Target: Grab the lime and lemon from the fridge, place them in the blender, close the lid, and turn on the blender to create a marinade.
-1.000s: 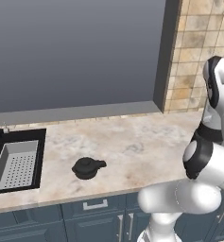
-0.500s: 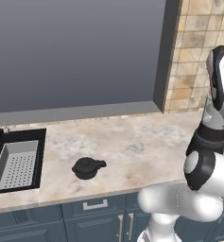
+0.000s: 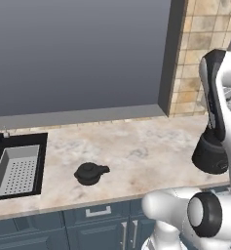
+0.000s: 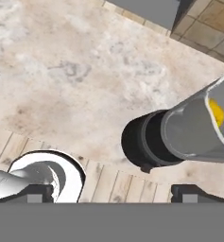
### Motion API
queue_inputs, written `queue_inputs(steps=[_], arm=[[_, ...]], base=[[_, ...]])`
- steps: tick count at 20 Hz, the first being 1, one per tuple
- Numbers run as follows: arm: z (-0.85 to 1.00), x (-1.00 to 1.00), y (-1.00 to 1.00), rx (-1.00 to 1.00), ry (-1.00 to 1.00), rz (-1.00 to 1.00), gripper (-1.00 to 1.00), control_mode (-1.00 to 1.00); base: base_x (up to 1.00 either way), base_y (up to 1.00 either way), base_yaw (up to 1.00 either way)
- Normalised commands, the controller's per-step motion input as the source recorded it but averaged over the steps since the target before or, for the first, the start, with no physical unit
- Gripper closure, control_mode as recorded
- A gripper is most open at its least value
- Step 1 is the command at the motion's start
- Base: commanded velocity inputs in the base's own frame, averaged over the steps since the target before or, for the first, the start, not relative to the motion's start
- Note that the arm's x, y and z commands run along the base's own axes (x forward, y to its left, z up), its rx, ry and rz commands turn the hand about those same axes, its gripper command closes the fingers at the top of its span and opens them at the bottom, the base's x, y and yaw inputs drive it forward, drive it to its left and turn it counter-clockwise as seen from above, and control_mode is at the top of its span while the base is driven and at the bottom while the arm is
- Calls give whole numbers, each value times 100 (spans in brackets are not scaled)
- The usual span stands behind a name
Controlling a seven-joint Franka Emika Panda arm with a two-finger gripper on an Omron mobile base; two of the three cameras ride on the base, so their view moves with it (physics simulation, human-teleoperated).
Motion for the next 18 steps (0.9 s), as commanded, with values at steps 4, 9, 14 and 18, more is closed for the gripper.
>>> queue_inputs(steps=[4,9,14,18], arm=[[-13,-49,100,0,15,0,-100,-100],[-20,-41,100,0,15,0,-100,-100],[-20,-34,100,0,16,0,-100,-100],[-34,-22,100,0,10,0,-100,-100]], base=[[0,0,0],[0,0,0],[0,0,0],[0,0,0]])
